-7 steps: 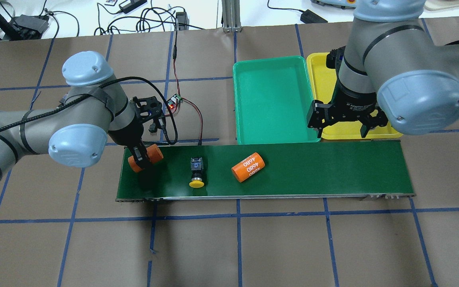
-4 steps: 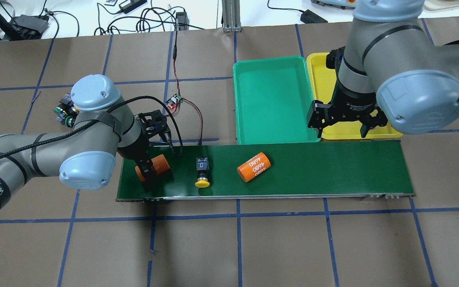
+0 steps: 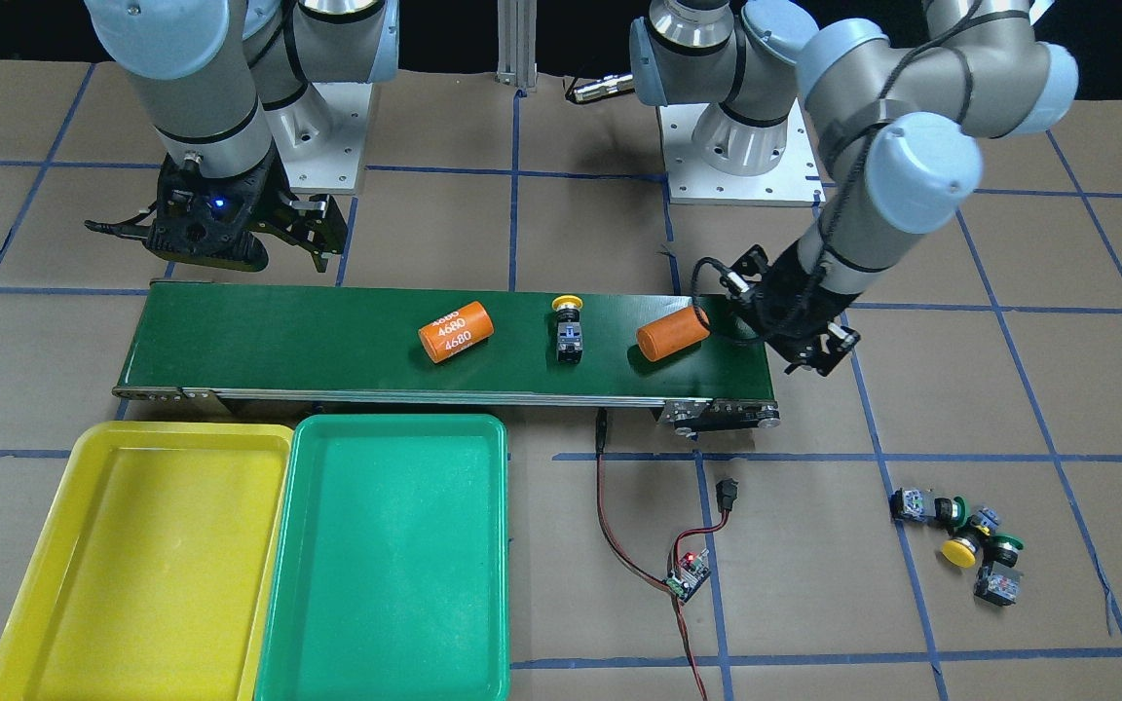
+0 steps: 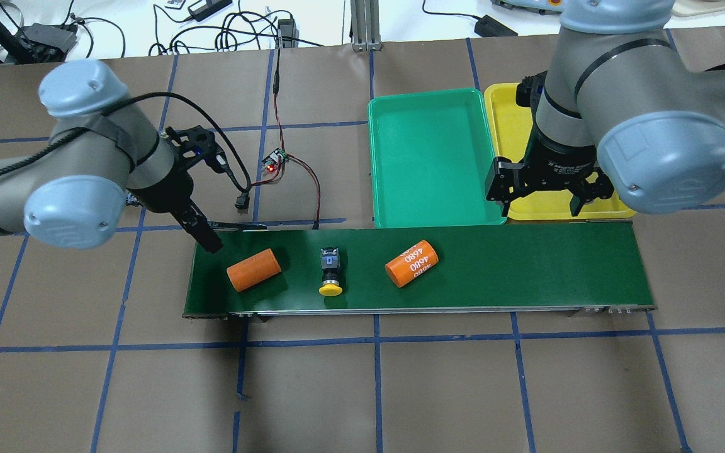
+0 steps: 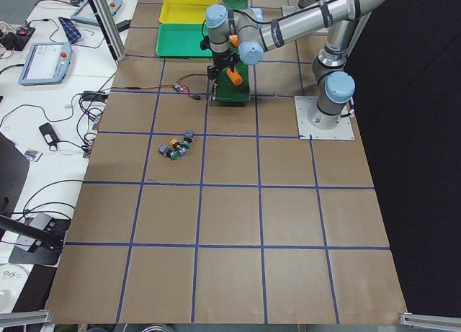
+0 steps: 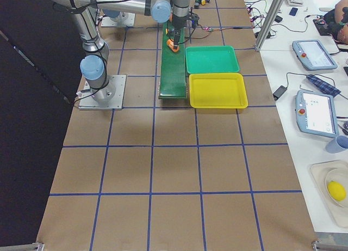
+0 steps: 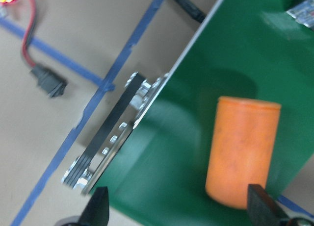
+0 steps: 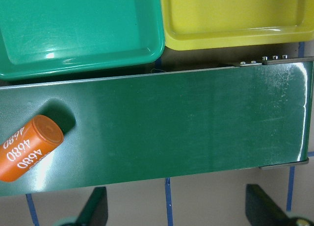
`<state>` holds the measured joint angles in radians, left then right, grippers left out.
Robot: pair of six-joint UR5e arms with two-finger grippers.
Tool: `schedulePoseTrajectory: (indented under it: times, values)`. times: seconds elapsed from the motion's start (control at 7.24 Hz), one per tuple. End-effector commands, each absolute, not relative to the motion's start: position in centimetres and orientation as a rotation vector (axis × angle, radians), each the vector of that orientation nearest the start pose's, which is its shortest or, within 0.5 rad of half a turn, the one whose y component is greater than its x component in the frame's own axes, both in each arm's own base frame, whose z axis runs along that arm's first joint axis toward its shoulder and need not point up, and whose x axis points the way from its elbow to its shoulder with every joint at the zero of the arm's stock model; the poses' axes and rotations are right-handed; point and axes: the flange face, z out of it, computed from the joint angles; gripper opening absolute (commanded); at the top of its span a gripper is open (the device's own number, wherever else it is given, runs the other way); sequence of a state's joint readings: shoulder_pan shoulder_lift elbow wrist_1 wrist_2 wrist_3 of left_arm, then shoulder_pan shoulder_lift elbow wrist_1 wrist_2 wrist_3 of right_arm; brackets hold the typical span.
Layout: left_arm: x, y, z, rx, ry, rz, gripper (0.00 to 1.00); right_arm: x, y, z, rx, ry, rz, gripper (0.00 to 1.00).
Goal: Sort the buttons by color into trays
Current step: 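Reach the left gripper back and grasp the green-capped button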
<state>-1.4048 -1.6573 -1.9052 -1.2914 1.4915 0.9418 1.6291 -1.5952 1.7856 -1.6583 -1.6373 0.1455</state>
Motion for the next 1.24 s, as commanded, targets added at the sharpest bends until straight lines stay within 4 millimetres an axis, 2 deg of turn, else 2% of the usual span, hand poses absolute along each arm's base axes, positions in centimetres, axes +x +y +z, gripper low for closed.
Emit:
schedulePoseTrajectory:
  times: [0.0, 0.14, 0.28, 0.41, 0.55, 0.69, 0.97, 1.1]
  values:
    - [4.8, -51.6, 30.2, 0.887, 3.237, 0.182, 1.00, 15.3, -45.5, 40.4, 0.135, 3.213, 0.156, 1.00]
    - [8.8, -53.2, 28.9, 0.760, 3.272, 0.181, 1.00, 15.3, -45.5, 40.4, 0.135, 3.213, 0.158, 1.00]
    - [11.7, -55.3, 28.2, 0.528, 3.291, 0.144, 1.00, 15.3, -45.5, 40.5, 0.135, 3.211, 0.154, 1.00]
    - [13.1, -57.4, 27.6, 0.464, 3.267, 0.115, 1.00, 15.3, -45.5, 40.4, 0.135, 3.213, 0.158, 1.00]
    - [14.9, -58.4, 25.8, 0.397, 3.176, 0.211, 1.00, 15.3, -45.5, 40.3, 0.134, 3.214, 0.166, 1.00]
    - [15.5, -59.3, 23.4, 0.385, 3.154, 0.186, 1.00, 15.3, -45.4, 40.2, 0.134, 3.214, 0.175, 1.00]
    - [16.2, -60.6, 21.1, 0.385, 3.139, 0.169, 1.00, 15.3, -45.4, 40.3, 0.134, 3.213, 0.171, 1.00]
    - [16.2, -60.8, 20.8, 0.383, 3.150, 0.159, 1.00, 15.3, -45.4, 40.3, 0.134, 3.213, 0.171, 1.00]
